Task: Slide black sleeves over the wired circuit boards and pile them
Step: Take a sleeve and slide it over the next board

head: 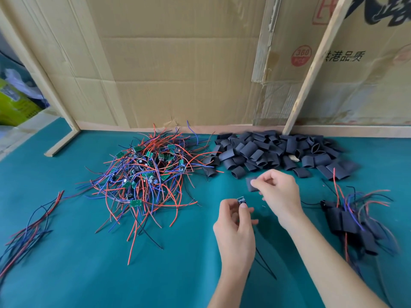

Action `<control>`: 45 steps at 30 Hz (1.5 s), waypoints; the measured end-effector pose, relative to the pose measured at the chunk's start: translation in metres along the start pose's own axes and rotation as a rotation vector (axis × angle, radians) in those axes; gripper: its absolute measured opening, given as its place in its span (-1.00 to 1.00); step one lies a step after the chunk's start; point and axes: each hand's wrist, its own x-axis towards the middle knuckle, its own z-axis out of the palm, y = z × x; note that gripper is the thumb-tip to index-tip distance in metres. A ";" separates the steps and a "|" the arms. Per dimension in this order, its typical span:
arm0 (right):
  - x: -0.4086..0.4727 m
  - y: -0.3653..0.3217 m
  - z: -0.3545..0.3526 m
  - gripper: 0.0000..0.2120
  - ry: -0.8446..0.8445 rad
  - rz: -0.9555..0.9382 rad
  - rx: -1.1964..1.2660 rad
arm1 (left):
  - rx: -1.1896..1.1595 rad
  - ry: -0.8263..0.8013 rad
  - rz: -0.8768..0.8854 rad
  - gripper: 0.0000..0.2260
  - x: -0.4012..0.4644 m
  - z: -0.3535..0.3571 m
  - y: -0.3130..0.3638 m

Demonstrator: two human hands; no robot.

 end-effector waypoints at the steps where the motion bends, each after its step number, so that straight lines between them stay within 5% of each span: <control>1: -0.011 0.001 -0.006 -0.91 -0.034 -0.021 0.032 | 0.001 0.002 0.002 -0.89 0.000 0.000 0.000; 8: -0.051 0.018 -0.015 -0.78 -0.288 0.031 0.423 | 0.018 -0.038 0.010 -0.88 -0.001 -0.002 0.001; 16: -0.050 0.028 -0.030 -0.65 -0.460 0.059 0.517 | 0.040 -0.050 0.008 -0.87 0.001 -0.002 -0.002; 24: -0.051 0.025 -0.034 -0.73 -0.399 0.052 0.528 | 0.041 -0.065 0.004 -0.87 0.000 -0.002 -0.001; 34: -0.046 0.024 -0.040 -0.77 0.009 -0.099 0.533 | 0.112 -0.125 -0.039 -0.86 -0.001 0.001 -0.007; 45: -0.054 0.017 -0.041 -0.81 -0.060 -0.181 0.174 | 0.227 -0.158 -0.045 -0.89 -0.003 0.001 -0.006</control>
